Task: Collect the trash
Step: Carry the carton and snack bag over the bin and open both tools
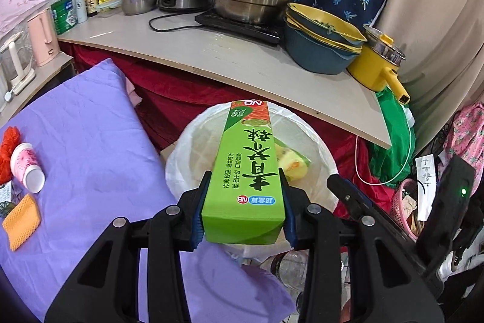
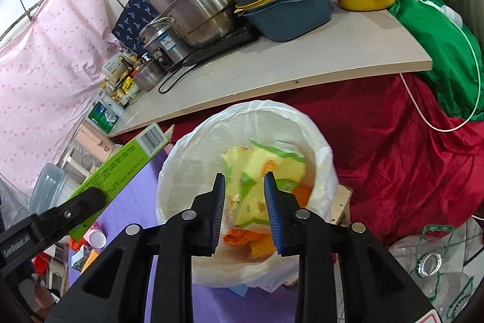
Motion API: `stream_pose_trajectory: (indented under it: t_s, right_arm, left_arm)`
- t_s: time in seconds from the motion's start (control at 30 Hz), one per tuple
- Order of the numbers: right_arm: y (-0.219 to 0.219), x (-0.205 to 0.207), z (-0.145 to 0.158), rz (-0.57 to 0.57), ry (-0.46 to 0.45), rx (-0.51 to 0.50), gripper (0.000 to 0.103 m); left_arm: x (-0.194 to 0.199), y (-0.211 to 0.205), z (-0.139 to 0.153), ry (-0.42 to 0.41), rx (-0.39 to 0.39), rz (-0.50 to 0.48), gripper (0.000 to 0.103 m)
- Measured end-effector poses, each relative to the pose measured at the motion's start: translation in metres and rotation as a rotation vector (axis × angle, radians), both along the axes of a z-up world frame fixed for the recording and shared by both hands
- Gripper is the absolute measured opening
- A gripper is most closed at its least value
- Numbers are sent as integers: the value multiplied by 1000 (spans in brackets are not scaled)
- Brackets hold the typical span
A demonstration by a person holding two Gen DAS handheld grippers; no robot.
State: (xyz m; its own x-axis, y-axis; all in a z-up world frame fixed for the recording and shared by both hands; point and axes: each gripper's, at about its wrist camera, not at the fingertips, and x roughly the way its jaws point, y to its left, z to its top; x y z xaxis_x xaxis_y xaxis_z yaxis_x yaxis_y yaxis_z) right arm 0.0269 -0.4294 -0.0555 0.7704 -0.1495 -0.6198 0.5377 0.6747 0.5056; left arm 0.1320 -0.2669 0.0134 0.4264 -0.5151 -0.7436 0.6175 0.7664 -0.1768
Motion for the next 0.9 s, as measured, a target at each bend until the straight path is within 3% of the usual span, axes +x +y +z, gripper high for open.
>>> stream_pose_trajectory:
  t_s: [0.2, 0.27, 0.33, 0.9]
  right_arm:
    - [-5, -14, 3, -28, 4, -10, 33]
    - [-5, -18, 4, -34, -2, -1, 34]
    - [-3, -19, 6, -34, -8, -1, 35]
    - [51, 7, 33, 76, -42, -42, 42]
  left_arm:
    - [-2, -20, -11, -10, 35, -7, 42]
    - [-2, -20, -12, -21, 47, 8, 62]
    - [-3, -16, -11, -38, 43, 25, 65]
    - [15, 58, -12, -64, 73, 191, 68]
